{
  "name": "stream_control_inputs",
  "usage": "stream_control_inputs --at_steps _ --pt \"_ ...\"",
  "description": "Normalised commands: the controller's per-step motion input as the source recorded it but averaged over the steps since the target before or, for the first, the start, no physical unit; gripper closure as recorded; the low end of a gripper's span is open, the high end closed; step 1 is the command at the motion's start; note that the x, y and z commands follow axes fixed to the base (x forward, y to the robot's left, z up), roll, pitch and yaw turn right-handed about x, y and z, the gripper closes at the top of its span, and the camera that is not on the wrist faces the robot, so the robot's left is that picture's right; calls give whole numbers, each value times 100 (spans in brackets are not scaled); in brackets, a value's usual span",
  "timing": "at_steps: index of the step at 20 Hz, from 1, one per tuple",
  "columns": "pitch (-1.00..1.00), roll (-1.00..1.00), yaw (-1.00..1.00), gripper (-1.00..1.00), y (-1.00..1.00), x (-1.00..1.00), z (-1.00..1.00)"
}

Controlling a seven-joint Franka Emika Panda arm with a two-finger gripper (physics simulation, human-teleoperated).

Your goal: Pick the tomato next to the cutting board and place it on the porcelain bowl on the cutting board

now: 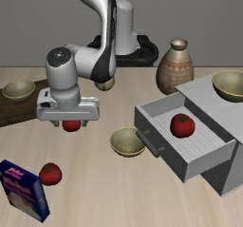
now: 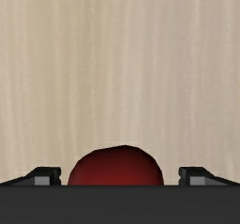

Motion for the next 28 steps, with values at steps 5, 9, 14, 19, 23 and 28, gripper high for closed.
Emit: stream_control_inputs --at_steps 5,9,14,19,23,28 --pt "0 0 0 100 0 0 -20" --pt "0 0 0 100 0 0 0" --pt "0 0 0 100 0 0 0" --pt "0 0 0 100 0 0 100" --pt "0 0 0 100 0 0 100" --pt "0 0 0 100 -100 0 0"
